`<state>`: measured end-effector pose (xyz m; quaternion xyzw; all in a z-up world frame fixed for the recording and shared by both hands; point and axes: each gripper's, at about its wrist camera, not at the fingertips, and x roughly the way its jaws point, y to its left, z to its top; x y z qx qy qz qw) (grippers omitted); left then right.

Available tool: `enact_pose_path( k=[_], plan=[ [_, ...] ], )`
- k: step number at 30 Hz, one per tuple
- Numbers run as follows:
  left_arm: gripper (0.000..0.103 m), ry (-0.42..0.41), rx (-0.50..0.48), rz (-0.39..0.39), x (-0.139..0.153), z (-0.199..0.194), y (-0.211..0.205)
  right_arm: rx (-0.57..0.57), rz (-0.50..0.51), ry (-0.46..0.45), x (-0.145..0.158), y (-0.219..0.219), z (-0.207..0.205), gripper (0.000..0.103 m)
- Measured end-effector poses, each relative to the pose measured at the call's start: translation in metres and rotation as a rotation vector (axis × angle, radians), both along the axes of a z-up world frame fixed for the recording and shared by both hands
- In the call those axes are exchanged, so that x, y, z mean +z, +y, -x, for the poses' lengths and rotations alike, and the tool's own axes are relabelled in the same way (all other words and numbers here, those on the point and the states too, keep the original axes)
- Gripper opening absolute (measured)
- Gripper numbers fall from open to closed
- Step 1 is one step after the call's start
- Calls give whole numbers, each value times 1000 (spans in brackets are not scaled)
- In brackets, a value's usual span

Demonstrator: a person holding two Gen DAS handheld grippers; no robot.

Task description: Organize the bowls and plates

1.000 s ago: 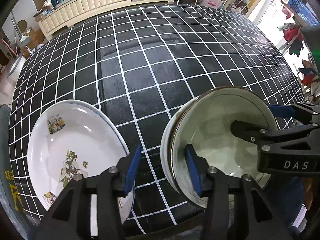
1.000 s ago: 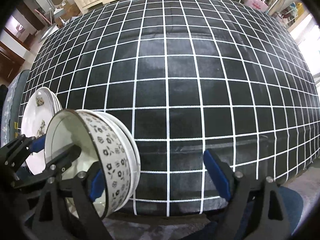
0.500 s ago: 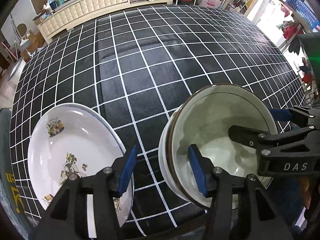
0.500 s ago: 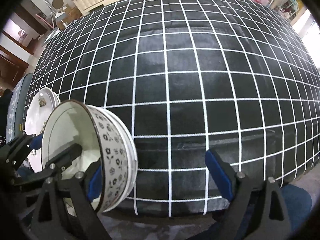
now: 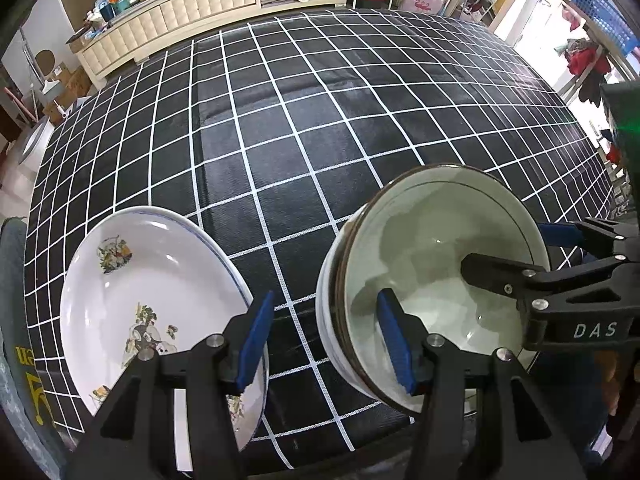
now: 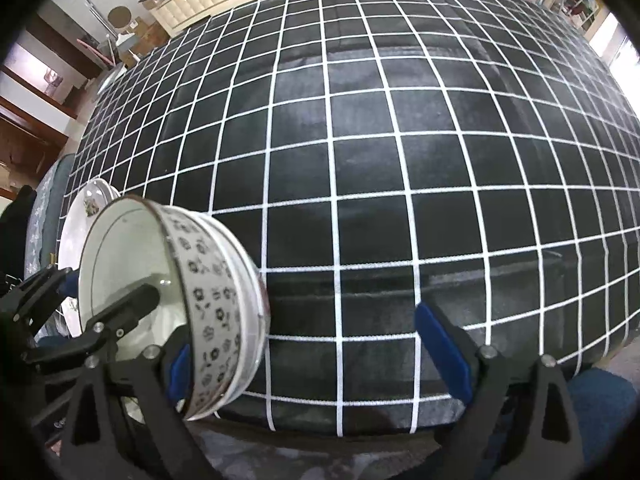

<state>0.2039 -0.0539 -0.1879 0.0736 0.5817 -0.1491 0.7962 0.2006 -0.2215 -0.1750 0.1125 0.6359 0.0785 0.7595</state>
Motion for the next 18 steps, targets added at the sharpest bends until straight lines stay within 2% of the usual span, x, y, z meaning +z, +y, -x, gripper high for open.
enact_pose_path(
  k=[2, 6, 9, 14, 18],
  plan=[
    [51, -2, 0, 0, 0, 0, 0, -14, -17, 8, -1, -4, 1, 98],
    [51, -2, -8, 1, 0, 3, 4, -18, 24, -3, 5, -1, 3, 98],
    [51, 7, -20, 3, -2, 4, 3, 16, 27, 5, 7, 6, 3, 98],
    [51, 18, -14, 17, -4, 3, 6, -8, -23, 29, 1, 6, 2, 98],
    [51, 58, 1, 60, -6, -1, 11, -11, -69, 22, 3, 4, 1, 87]
  ],
)
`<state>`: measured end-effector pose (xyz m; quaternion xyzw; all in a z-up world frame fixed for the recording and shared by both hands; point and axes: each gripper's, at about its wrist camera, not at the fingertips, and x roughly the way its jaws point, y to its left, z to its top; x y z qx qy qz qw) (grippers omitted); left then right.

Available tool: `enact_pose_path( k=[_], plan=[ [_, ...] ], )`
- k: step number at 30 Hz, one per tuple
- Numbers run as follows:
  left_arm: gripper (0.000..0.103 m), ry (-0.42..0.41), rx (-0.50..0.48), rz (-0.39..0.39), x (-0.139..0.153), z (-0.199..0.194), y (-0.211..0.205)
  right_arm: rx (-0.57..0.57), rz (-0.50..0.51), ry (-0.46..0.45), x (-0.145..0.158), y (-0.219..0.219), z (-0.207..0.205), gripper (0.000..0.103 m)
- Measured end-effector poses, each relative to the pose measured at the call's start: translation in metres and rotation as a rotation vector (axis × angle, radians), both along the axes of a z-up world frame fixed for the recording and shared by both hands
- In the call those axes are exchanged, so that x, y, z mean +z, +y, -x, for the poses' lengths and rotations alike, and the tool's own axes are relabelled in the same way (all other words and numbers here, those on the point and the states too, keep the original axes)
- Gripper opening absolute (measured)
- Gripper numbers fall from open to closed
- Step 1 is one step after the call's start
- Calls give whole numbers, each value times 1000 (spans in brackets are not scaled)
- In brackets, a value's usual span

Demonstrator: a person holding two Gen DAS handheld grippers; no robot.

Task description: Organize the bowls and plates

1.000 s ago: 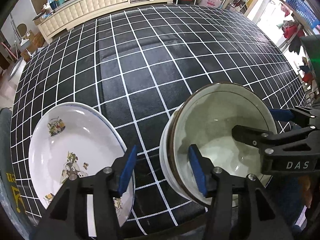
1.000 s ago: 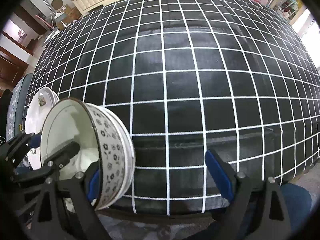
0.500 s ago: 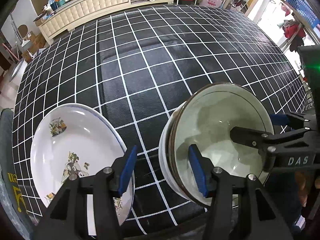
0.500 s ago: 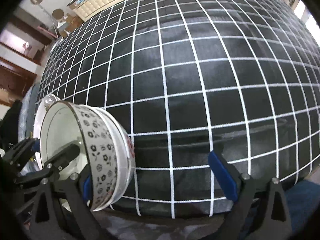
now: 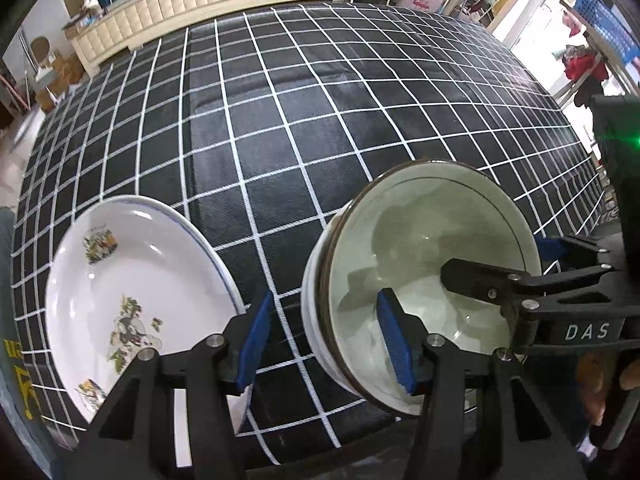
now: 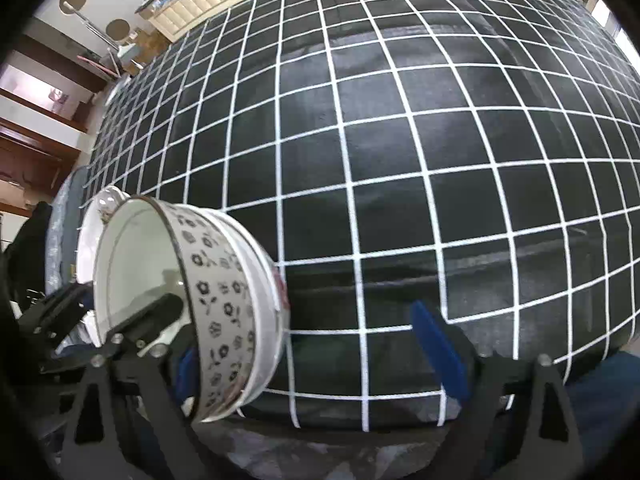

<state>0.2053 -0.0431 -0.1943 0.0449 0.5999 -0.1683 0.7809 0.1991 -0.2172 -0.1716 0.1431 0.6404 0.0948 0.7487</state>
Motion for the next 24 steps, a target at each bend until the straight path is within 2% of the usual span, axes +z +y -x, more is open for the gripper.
enact_pose_path(
  k=[4, 11, 16, 24],
  plan=[
    [51, 28, 9, 37, -5, -3, 6, 9, -49, 5, 1, 3, -4, 74],
    [44, 61, 7, 90, -8, -3, 13, 14, -84, 2, -2, 14, -9, 71],
    [44, 55, 10, 87, -9, 1, 11, 25, -136, 2, -1, 18, -7, 51],
    [45, 30, -4, 75, -6, 6, 1, 47, -136, 29, -4, 33, -9, 52]
  ],
)
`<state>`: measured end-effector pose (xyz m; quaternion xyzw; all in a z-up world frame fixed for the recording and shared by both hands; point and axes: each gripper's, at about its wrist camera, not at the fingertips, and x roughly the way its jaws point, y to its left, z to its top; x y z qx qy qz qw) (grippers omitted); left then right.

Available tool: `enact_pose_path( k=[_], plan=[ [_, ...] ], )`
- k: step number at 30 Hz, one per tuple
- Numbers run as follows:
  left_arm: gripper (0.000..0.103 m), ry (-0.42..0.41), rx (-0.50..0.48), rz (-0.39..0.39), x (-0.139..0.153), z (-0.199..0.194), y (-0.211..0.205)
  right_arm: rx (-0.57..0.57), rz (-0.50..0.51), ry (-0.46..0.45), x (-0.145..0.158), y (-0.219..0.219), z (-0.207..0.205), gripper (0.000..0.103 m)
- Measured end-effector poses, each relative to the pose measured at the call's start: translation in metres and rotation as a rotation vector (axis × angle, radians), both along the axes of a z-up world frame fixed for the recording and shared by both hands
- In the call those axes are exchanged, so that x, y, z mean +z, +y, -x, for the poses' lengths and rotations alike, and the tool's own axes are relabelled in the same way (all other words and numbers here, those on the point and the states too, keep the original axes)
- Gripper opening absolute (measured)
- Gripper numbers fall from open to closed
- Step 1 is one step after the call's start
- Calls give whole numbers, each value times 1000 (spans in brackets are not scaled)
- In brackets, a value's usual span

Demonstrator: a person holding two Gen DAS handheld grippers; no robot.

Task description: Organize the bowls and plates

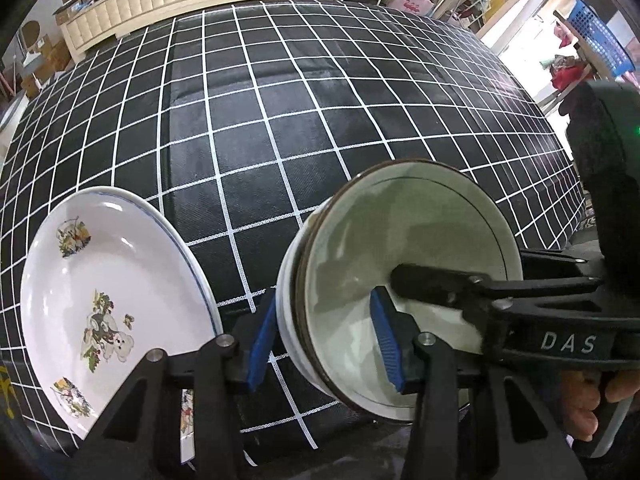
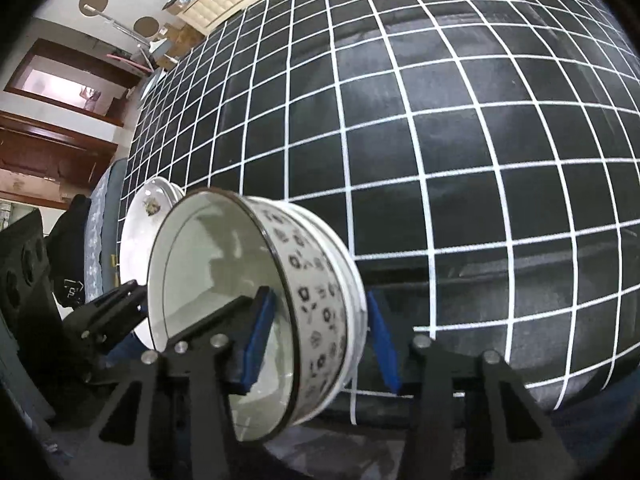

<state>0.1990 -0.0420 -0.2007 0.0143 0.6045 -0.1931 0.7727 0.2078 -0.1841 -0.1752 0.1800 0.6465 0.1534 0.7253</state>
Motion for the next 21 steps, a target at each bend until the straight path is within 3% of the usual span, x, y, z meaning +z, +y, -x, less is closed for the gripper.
enact_pose_path(
  k=[11, 21],
  plan=[
    [45, 15, 24, -6, -2, 1, -3, -47, 26, -30, 5, 1, 6, 50],
    [45, 39, 55, -4, -3, 4, 6, -74, 16, 6, 6, -1, 5, 47]
  ],
)
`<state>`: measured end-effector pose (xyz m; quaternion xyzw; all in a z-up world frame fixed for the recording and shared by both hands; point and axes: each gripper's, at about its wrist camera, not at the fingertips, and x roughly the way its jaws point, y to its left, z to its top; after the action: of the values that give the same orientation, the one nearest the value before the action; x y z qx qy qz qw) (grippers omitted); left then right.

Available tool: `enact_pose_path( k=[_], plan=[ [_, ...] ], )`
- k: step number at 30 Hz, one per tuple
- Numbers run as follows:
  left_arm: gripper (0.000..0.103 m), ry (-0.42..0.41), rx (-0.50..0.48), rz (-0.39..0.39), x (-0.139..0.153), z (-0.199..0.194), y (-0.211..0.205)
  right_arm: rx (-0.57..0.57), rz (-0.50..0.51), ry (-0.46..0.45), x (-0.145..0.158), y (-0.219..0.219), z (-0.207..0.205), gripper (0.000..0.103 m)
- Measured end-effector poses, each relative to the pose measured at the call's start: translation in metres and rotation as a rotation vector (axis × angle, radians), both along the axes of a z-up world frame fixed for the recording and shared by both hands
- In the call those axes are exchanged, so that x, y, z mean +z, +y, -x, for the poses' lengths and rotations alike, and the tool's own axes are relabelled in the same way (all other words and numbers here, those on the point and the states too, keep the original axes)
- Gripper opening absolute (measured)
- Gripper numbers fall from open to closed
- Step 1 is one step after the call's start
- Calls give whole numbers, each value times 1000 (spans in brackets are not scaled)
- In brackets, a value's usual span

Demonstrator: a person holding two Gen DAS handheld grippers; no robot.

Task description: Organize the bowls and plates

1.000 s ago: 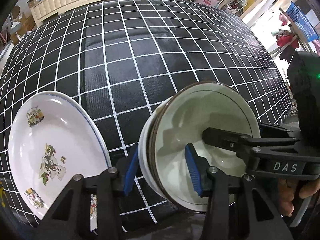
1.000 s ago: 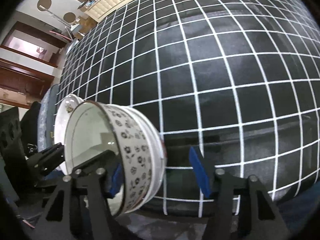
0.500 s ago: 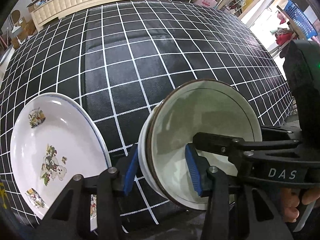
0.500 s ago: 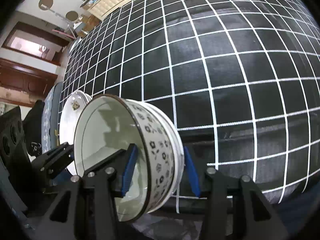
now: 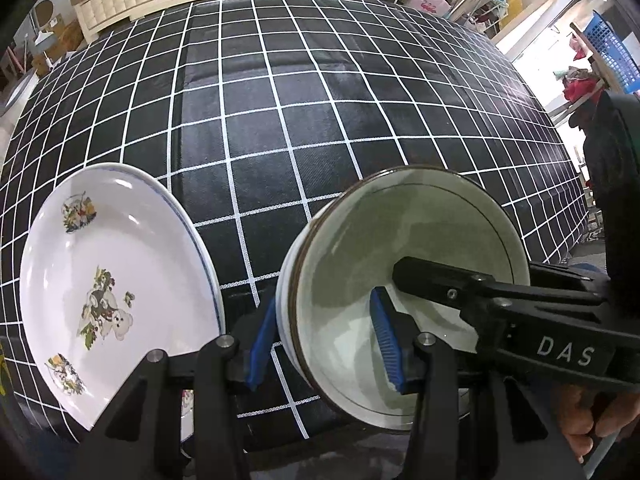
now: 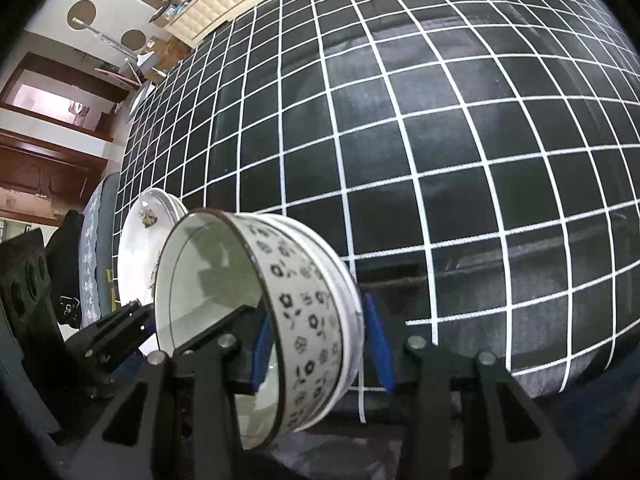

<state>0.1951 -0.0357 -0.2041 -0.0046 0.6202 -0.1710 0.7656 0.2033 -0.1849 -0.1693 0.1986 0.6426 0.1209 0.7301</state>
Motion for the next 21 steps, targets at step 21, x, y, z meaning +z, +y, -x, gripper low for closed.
enact_pose_path(
  k=[21],
  plan=[
    [43, -32, 13, -44, 14, -5, 3, -31, -30, 27, 6, 2, -6, 45]
  ],
)
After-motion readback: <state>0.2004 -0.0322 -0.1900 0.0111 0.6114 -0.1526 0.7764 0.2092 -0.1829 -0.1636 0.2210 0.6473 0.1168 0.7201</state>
